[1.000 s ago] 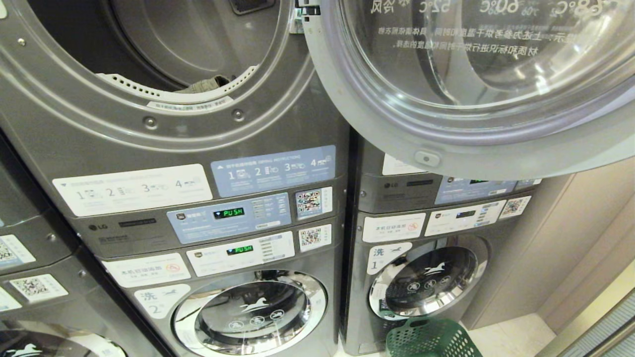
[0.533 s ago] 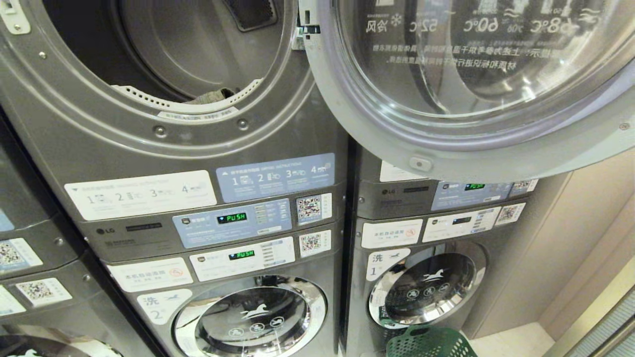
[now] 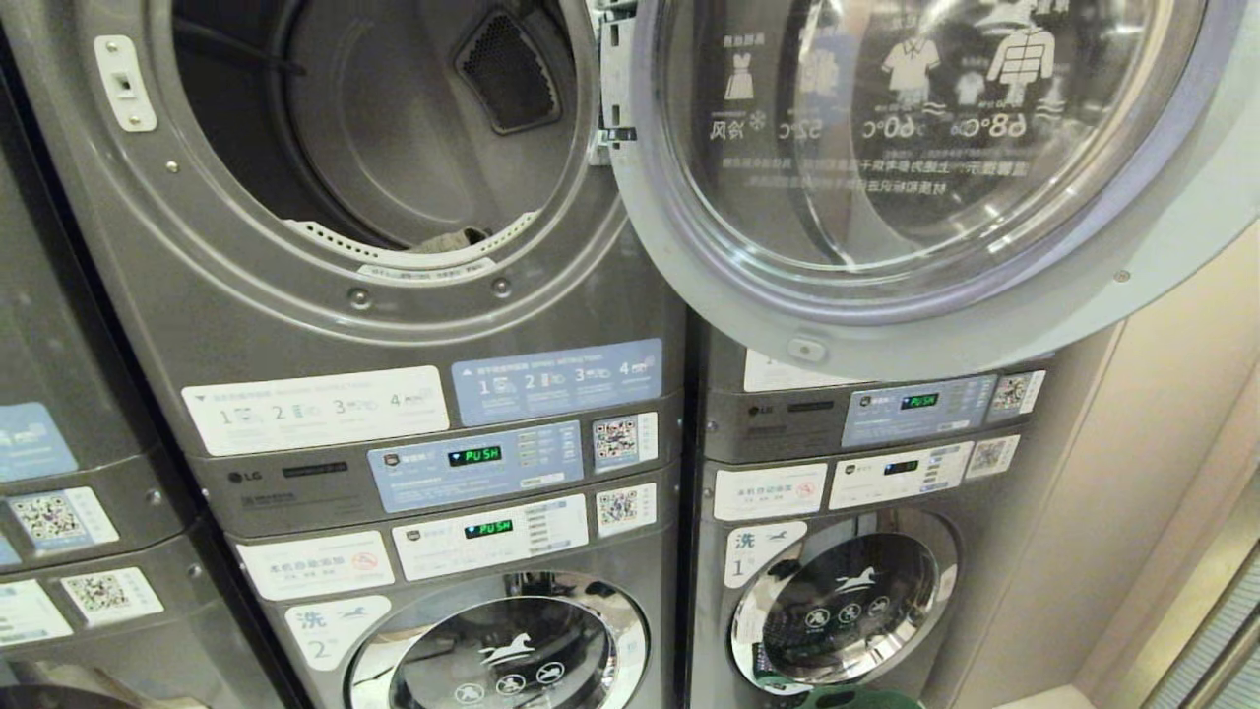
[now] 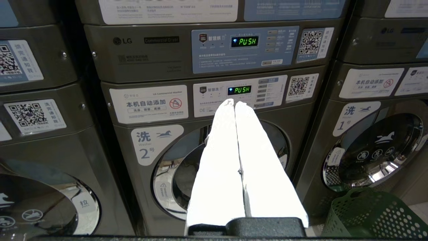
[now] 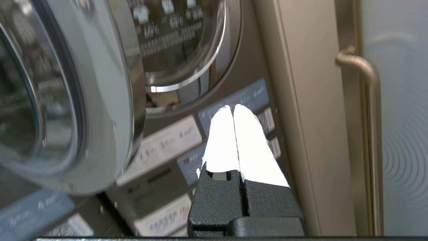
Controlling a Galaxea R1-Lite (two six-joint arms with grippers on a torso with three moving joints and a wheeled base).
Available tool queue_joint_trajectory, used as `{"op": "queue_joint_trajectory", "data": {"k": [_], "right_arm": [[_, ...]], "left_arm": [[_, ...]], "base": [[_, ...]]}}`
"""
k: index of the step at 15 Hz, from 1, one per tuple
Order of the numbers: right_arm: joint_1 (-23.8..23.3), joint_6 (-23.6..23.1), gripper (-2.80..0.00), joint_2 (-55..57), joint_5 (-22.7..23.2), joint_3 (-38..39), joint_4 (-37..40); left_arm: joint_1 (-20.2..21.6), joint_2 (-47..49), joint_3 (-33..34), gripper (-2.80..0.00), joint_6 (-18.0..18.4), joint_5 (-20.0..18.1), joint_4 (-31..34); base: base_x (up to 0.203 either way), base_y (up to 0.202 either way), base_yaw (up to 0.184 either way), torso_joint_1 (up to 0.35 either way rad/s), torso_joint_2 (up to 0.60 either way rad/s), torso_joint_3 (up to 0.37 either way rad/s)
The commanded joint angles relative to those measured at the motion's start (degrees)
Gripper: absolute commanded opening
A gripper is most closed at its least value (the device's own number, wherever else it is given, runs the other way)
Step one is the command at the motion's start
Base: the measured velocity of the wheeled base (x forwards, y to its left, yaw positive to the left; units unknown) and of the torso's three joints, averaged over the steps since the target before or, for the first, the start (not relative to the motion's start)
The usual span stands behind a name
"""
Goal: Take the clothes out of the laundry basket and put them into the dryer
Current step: Close the dryer
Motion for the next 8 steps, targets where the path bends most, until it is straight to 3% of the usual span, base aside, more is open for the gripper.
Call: {"op": "queue_joint_trajectory", "data": {"k": [1,8], "right_arm": [[-1.89,-0.27,-2.8,8.92,-0.12,-1.73,-4.69],[-3.3,0.15,-2.8,25.7,1.57,-8.87,-15.42]], "left_arm": [[0.0,-0.04,0.0,-2.8,-0.02,0.08,0.02],[0.0,-0.04,0.0,-2.8,-0.02,0.08,0.02]], "base": [[0.0,0.0,0.0,0.003,0.01,0.197],[0.0,0.0,0.0,0.0,0.0,0.029]]}}
